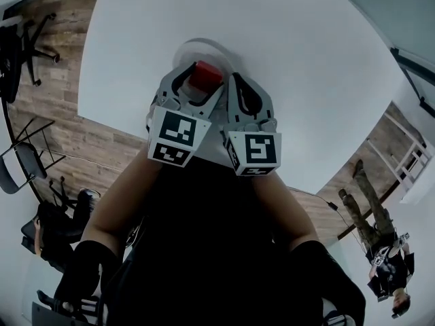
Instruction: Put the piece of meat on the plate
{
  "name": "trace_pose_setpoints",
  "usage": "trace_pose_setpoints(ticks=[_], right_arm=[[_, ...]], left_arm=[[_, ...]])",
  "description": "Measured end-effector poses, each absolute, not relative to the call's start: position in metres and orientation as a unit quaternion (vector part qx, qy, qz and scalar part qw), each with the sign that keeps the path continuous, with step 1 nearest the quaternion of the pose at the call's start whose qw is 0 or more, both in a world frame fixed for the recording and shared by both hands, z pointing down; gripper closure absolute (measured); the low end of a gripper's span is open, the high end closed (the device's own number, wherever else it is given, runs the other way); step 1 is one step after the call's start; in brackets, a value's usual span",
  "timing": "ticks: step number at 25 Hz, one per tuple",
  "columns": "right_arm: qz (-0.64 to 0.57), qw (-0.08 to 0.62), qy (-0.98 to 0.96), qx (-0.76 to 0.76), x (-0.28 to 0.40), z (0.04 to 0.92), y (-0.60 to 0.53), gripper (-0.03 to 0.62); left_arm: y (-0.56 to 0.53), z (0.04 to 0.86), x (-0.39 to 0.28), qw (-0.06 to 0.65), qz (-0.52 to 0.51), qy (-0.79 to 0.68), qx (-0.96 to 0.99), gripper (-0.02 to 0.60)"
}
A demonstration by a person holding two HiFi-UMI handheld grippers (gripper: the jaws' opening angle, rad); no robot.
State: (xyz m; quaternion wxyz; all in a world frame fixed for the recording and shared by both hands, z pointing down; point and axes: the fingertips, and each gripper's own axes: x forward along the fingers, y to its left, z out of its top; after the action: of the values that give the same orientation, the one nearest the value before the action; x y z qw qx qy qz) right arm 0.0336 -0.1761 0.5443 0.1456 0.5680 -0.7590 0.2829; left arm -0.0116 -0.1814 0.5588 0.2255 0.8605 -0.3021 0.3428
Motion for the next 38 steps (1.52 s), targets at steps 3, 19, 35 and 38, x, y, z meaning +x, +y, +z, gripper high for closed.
trace_pose_setpoints(ticks=[3,19,35,38], right_arm=[[0.288,0.149,-0.758,0.566,0.032,0.547,-0.179,0.591],[0.278,0.134,-0.745,0.592,0.049,0.533,-0.172,0.591],[0.213,0.117,-0.765,0.597,0.05,0.474,-0.18,0.591],[0.195,0.102,-0.77,0.599,0.048,0.447,-0.185,0.591]], left_arm=[[-0.185,0.56,-0.011,0.209,0.367,-0.299,0.855,0.296],[-0.184,0.577,-0.01,0.244,0.432,-0.266,0.827,0.296],[-0.205,0.496,-0.03,0.157,0.307,-0.381,0.858,0.489],[-0.207,0.461,-0.04,0.123,0.262,-0.416,0.862,0.577]])
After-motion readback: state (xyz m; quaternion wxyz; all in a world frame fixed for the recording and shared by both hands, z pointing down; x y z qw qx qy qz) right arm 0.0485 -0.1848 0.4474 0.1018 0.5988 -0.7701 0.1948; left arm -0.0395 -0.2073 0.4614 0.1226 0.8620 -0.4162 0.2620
